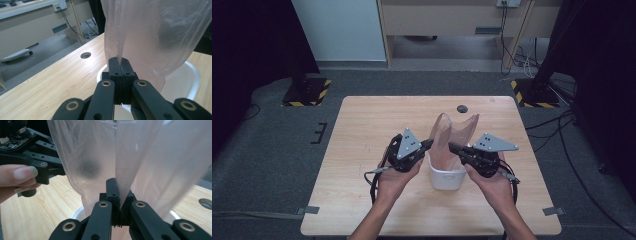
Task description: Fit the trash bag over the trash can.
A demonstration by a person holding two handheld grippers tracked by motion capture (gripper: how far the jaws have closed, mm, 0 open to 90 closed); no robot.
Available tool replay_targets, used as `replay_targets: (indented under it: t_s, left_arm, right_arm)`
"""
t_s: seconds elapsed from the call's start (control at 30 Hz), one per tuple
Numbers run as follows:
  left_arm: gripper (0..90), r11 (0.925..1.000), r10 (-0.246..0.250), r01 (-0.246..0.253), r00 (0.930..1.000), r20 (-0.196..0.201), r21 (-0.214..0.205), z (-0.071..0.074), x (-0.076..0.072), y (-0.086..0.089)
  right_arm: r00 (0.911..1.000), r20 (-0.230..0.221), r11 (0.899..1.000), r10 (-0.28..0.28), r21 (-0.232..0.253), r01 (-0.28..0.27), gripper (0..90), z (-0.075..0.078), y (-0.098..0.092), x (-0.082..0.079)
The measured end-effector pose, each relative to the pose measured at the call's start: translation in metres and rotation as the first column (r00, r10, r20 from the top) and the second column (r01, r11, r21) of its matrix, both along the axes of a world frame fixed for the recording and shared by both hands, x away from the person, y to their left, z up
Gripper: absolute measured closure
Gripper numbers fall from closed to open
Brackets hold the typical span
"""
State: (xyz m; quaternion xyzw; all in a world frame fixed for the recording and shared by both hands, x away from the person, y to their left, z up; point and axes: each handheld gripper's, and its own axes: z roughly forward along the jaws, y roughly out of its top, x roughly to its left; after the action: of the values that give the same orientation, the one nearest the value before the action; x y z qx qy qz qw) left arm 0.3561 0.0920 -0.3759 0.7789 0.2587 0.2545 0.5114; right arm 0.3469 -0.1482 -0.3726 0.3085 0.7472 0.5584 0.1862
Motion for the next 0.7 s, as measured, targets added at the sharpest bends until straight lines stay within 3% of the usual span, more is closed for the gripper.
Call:
replay_targets:
  t_s: [0.07,0.2,0.37,0.5,0.7]
  left_arm:
    - [80.0,0.9998,0.010,-0.010,0.9998,0.015,-0.015,-0.0010,0.0000,0.0001]
    - [52.9,0.9981,0.044,-0.043,0.9988,0.023,-0.043,-0.0027,0.0024,0.0001]
    - [40.5,0.9963,0.036,-0.035,0.9991,0.021,-0.079,-0.0038,0.0059,-0.0029]
    - [42.2,0.9966,-0.001,0.003,0.9996,0.027,-0.083,-0.0039,0.0047,-0.0068]
    - [59.2,0.9971,-0.024,0.025,0.9996,0.015,-0.072,-0.0034,0.0041,-0.0092]
  right_arm:
    - [1.0000,0.000,1.000,0.007,-0.003,-0.007,90.0,-0.0004,0.0013,0.0000]
    - [0.9997,-0.005,1.000,0.023,-0.001,-0.023,90.0,-0.0012,0.0039,0.0001]
    - [0.9987,-0.009,0.999,0.050,0.011,-0.050,90.0,-0.0013,0.0069,-0.0003]
    - [0.9978,-0.018,0.998,0.065,0.020,-0.064,90.0,-0.0017,0.0077,-0.0003]
    - [0.9975,-0.020,0.998,0.067,0.018,-0.067,90.0,-0.0029,0.0072,0.0000]
